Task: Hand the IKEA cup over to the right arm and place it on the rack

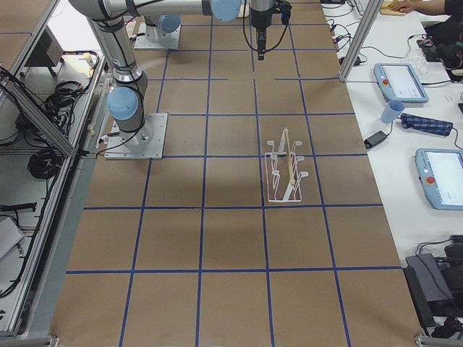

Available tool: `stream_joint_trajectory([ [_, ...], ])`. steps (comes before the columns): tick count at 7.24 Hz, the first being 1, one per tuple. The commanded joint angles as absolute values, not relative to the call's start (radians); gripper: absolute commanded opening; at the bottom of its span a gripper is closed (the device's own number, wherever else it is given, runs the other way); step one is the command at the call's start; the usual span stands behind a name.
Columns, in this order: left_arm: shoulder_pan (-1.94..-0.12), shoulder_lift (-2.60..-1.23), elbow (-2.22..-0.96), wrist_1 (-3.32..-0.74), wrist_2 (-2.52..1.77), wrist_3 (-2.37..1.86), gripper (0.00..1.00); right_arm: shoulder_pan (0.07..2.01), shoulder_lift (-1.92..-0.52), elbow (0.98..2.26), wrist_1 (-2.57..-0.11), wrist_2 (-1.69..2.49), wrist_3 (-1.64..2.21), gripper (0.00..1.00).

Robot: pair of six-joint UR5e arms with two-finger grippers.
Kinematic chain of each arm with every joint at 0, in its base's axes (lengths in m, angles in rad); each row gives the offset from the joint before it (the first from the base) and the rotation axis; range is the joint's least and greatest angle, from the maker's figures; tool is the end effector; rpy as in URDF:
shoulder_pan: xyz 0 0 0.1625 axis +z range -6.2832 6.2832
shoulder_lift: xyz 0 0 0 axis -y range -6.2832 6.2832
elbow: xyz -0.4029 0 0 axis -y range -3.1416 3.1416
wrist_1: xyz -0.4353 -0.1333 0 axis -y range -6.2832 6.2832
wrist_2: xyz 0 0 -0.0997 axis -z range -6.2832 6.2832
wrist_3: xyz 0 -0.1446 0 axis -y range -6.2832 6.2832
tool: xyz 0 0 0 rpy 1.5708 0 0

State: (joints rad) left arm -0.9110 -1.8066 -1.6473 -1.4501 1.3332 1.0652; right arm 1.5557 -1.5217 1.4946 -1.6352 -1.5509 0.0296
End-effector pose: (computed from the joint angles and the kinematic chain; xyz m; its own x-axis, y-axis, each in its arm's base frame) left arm 0.2230 -0.5604 0.2635 -0.8851 0.3729 0.2785 0.3564 0.9279 -0.1099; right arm 0.1276 -0.5694 0.4419 -0.9988 0.0427 -0.0225 0.0446 0.9949 -0.0908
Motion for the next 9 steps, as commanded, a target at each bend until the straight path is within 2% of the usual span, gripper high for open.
stream_joint_trajectory([
  [1,-1.003,-1.746,-1.632,-1.628,1.148,0.935,0.00,1.551,-1.523,1.491,-1.629,-1.551,0.034,1.00],
  [3,-1.110,-1.700,-1.641,-1.730,0.941,0.806,0.00,1.537,-1.523,1.482,-1.620,-1.517,0.041,1.00],
  [6,-1.178,-1.632,-1.698,-1.889,0.667,0.776,0.00,1.415,-1.523,1.418,-1.429,-1.412,0.034,1.00],
  [9,-1.307,-1.566,-1.871,-1.893,0.381,0.776,0.00,1.303,-1.526,1.414,-1.265,-1.214,0.034,1.00],
])
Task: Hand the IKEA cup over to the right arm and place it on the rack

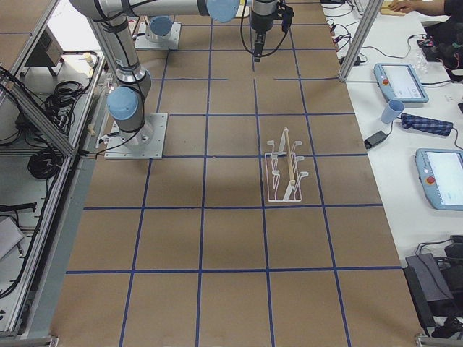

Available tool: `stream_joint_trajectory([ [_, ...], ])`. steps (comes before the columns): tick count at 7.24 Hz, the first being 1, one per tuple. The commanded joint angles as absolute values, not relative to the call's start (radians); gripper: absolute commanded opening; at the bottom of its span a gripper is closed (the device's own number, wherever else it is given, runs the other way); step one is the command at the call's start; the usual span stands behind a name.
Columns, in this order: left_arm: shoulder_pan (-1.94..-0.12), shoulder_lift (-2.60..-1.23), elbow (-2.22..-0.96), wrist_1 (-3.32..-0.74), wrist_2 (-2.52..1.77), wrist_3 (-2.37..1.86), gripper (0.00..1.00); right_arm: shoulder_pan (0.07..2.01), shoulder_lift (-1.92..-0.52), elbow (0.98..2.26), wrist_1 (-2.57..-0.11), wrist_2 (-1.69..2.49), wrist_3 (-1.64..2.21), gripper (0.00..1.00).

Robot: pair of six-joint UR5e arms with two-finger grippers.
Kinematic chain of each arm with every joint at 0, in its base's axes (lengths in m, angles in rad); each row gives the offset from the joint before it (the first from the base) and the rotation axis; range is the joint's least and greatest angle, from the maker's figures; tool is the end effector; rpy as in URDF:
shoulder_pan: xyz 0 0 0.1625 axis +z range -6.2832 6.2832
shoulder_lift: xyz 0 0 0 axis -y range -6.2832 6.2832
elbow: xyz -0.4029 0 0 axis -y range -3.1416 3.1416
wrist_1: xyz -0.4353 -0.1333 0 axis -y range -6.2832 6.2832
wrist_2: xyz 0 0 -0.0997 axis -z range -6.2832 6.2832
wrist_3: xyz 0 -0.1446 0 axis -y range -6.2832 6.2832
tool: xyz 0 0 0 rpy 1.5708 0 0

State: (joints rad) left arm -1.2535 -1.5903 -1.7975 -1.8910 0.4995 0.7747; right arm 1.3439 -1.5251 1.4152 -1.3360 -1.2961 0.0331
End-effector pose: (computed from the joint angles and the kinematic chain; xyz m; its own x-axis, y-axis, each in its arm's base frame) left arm -0.0984 -0.5344 0.3473 -0.4043 0.1342 0.9047 0.0274 0.9905 -0.1347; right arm 0.0483 -0.5578 0.4622 -0.9223 0.2813 -0.2649 0.2539 0.9580 0.1334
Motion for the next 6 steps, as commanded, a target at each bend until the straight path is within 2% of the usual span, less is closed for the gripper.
stream_joint_trajectory([
  [1,-1.345,-1.548,-1.920,-1.888,0.291,0.778,0.00,1.264,-1.526,1.414,-1.193,-1.136,0.031,1.00],
  [6,-1.532,-1.525,-1.939,-1.884,-0.153,0.704,0.00,1.207,-1.526,1.420,-0.823,-0.713,0.032,1.00],
])
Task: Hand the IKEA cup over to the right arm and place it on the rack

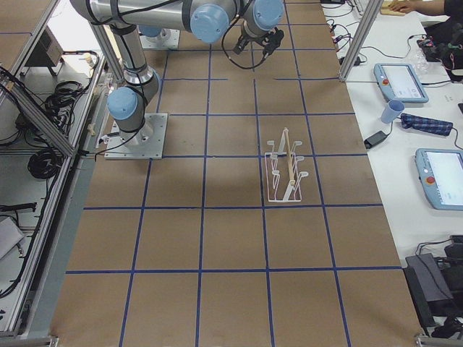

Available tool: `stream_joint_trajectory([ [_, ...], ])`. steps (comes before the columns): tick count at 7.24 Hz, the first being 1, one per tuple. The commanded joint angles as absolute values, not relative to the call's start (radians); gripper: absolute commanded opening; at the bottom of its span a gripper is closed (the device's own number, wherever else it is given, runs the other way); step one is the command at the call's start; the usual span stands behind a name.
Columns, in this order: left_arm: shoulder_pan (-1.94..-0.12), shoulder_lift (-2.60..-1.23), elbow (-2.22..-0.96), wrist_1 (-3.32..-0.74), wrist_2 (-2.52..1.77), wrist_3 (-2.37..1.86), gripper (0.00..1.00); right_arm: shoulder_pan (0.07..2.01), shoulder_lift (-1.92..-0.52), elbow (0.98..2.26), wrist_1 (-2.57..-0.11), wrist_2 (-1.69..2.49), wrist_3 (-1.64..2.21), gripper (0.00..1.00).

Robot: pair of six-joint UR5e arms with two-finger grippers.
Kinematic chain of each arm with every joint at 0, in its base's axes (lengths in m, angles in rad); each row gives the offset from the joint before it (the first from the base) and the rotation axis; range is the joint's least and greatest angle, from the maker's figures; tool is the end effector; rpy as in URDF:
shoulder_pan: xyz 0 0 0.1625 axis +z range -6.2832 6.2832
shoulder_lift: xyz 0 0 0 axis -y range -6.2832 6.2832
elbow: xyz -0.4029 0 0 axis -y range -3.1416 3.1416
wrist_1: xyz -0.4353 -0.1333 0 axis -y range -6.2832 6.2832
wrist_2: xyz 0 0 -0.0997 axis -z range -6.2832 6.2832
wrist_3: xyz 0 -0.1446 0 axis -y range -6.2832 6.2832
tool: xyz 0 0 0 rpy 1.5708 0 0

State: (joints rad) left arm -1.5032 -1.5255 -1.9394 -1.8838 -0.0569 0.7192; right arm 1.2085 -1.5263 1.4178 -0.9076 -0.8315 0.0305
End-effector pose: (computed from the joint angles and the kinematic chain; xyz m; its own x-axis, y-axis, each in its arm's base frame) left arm -0.2446 -0.4972 0.3741 0.0370 0.0862 0.9956 -0.1047 0.9911 -0.0819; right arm 0.0459 -0.5298 0.4688 -0.5558 0.6177 -0.5564 0.3184 0.7764 0.5439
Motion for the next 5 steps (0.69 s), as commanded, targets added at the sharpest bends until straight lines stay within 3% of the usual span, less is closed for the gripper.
stream_joint_trajectory([
  [1,-1.549,-1.528,-1.934,-1.879,-0.167,0.701,0.00,1.207,-1.526,1.424,-0.798,-0.648,0.038,1.00],
  [5,-1.598,-1.539,-1.930,-1.870,-0.204,0.701,0.00,1.230,-1.535,1.427,-0.713,-0.413,0.009,1.00],
])
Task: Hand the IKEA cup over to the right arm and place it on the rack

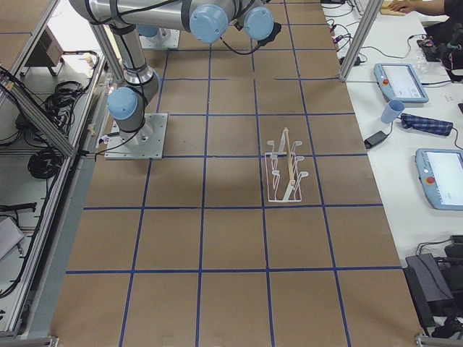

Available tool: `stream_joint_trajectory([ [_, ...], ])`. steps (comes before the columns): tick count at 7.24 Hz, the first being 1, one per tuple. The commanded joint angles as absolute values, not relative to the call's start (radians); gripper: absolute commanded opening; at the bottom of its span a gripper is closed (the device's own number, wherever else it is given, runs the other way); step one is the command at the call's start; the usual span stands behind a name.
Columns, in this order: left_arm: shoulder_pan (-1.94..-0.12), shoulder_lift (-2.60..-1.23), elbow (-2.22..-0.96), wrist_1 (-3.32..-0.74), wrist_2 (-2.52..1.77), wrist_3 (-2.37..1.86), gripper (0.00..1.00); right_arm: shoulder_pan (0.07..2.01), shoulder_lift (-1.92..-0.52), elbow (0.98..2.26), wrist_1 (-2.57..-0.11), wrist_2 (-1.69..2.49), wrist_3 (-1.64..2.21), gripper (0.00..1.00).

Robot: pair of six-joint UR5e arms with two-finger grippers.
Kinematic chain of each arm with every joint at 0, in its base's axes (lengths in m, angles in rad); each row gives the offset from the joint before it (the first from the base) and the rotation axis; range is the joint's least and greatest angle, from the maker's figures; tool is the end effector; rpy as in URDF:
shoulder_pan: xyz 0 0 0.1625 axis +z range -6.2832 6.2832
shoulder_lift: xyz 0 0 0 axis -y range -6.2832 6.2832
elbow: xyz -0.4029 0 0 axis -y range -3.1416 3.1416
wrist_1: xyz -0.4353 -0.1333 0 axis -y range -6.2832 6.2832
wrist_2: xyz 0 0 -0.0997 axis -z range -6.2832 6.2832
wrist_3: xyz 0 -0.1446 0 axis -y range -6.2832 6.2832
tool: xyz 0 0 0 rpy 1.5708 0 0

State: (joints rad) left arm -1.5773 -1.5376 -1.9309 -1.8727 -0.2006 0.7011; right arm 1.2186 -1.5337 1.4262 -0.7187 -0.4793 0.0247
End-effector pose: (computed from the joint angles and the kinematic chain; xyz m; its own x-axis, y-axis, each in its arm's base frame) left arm -0.2782 -0.4947 0.3901 0.1528 0.0802 0.9850 -0.1221 0.9906 -0.0618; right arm 0.0814 -0.5369 0.4952 -0.2191 0.7403 -0.6356 0.2592 0.6721 0.6936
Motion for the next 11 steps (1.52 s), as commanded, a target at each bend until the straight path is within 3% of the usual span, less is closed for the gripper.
stream_joint_trajectory([
  [1,-1.601,-1.539,-1.930,-1.870,-0.203,0.701,0.00,1.253,-1.537,1.425,-0.716,-0.391,0.006,1.00],
  [11,-1.608,-1.548,-1.931,-1.870,-0.236,0.695,0.00,1.307,-1.597,1.470,-0.706,-0.400,0.006,1.00],
])
